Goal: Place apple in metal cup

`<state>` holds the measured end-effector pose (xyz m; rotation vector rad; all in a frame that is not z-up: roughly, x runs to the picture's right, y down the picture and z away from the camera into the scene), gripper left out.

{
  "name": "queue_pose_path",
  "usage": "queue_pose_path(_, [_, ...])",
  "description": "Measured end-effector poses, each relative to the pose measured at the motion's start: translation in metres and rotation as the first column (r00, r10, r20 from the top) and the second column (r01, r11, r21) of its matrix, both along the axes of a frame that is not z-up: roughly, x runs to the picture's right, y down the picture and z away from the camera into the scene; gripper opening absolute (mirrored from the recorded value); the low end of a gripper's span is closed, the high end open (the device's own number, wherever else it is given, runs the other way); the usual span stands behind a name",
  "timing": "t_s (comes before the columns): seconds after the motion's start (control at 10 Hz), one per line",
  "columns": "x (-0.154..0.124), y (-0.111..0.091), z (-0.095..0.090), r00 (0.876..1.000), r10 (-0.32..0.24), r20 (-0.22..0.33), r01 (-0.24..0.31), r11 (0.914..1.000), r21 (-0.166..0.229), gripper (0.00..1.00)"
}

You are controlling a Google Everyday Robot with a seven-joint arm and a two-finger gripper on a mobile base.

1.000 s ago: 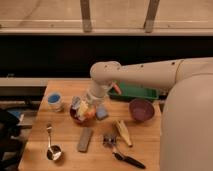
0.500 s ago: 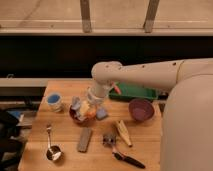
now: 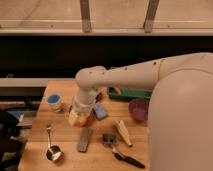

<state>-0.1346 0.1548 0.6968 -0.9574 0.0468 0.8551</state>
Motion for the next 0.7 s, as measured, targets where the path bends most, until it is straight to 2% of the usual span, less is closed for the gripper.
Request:
queue_pose_path(0.2, [-0.032, 0.03, -0.018, 0.997, -0.066, 0.036, 0.066, 0.9978, -0.002, 0.0])
queue_pose_path(0.4, [-0.06, 0.053, -0.033, 0.991, -0.104, 0.085, 0.105, 0.9945, -0.003, 0.0])
queue_pose_path(0.5, [-0.068, 0.059, -0.037, 0.988, -0.114, 0.105, 0.115, 0.9934, -0.005, 0.0])
queue_pose_path(0.7, [-0.065, 0.058, -0.036, 0.989, -0.111, 0.1, 0.112, 0.9937, -0.005, 0.0])
